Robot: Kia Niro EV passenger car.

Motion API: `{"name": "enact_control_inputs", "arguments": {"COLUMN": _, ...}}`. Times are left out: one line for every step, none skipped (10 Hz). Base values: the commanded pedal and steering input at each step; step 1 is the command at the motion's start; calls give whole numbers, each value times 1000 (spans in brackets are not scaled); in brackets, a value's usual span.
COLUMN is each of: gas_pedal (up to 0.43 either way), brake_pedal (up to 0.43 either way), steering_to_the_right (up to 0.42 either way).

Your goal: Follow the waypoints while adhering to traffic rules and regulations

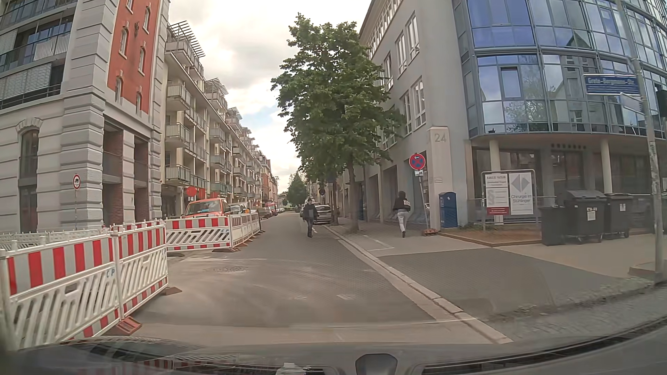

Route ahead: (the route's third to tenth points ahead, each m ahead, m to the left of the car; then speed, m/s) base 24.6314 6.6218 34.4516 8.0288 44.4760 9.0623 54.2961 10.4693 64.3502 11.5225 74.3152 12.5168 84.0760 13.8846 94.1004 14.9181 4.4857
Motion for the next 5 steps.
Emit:
{"name": "enact_control_inputs", "arguments": {"gas_pedal": 47, "brake_pedal": 0, "steering_to_the_right": -106}}
{"name": "enact_control_inputs", "arguments": {"gas_pedal": 59, "brake_pedal": 0, "steering_to_the_right": -104}}
{"name": "enact_control_inputs", "arguments": {"gas_pedal": 59, "brake_pedal": 0, "steering_to_the_right": -100}}
{"name": "enact_control_inputs", "arguments": {"gas_pedal": 59, "brake_pedal": 0, "steering_to_the_right": -96}}
{"name": "enact_control_inputs", "arguments": {"gas_pedal": 59, "brake_pedal": 0, "steering_to_the_right": -93}}
